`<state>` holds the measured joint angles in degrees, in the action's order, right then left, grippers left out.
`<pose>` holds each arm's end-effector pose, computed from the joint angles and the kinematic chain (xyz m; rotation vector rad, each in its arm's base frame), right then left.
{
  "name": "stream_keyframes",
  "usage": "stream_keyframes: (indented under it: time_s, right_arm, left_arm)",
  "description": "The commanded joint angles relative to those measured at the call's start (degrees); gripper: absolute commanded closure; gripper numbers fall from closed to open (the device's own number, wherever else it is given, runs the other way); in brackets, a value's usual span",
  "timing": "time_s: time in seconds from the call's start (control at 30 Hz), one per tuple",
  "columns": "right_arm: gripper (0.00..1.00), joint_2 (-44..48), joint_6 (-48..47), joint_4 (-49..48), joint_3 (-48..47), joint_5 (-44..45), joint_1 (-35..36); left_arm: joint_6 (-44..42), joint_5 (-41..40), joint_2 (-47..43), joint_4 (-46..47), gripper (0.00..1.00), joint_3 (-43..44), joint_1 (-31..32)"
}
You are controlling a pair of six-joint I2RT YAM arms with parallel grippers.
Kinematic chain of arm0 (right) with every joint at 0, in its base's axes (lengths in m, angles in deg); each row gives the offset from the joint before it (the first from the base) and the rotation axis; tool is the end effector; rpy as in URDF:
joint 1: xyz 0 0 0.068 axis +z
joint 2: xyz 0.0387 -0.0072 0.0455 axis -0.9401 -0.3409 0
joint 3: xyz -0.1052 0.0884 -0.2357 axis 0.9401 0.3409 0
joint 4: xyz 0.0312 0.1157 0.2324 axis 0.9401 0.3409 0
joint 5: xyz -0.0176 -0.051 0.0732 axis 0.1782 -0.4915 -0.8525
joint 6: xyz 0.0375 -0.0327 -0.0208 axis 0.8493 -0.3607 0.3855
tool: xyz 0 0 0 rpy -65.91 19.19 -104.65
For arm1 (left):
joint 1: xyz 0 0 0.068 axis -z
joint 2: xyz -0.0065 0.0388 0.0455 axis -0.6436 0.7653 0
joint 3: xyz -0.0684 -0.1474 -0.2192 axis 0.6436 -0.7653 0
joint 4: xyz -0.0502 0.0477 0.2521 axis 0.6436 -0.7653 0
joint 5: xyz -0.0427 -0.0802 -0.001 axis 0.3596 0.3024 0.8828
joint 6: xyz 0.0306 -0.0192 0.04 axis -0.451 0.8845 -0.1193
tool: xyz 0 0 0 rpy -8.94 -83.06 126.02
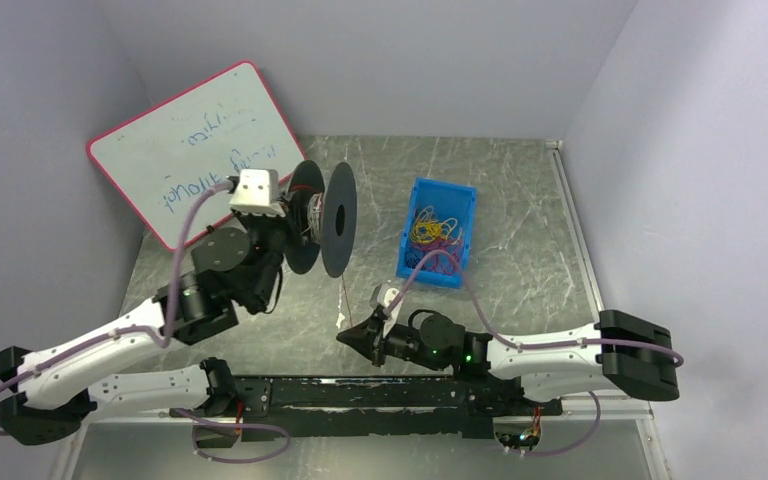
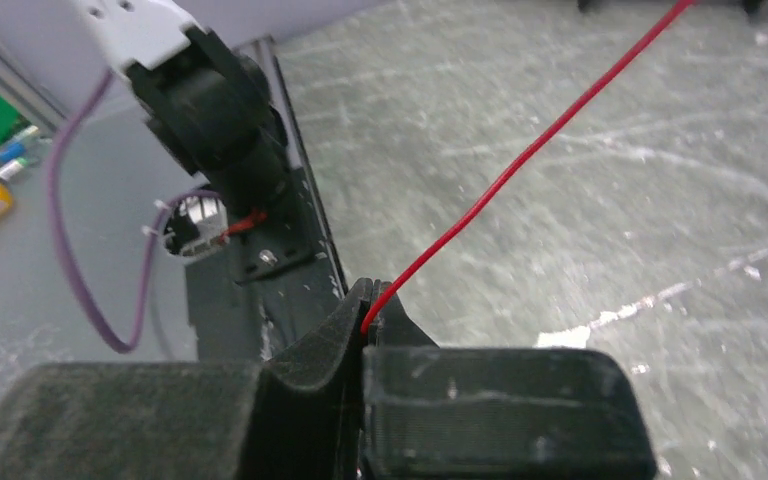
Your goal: Wrap the cables
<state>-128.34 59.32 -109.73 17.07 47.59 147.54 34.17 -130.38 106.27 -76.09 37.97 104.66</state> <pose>0.0531 0.2247 0.2095 -0.8846 1.5309 1.1077 0.1017 -0.1462 0.4291 -0.0368 1.5021 -0.3002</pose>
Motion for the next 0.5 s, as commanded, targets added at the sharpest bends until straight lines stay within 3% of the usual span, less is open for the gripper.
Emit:
stream_keyframes:
  time_s: [0.0,0.2,0.47]
  right_arm:
    - [1.00,2.81,-4.48,6.06,-4.81,3.52,4.78]
    - [1.00,5.90,-9.34,11.72,-12.05,6.57,8.97]
    - [1.00,8.45,-17.08,16.51,-19.33,8.68,9.98]
  left_arm:
    - [-4.35,-9.42,3.86,8.84,0.93,1.72,-0.09]
    - [-4.07,-12.71,7.58,5.41,0.93,-0.38,-0.19]
    - [5.00,-10.48,9.73,-6.88,0.93,-1.98,-0.25]
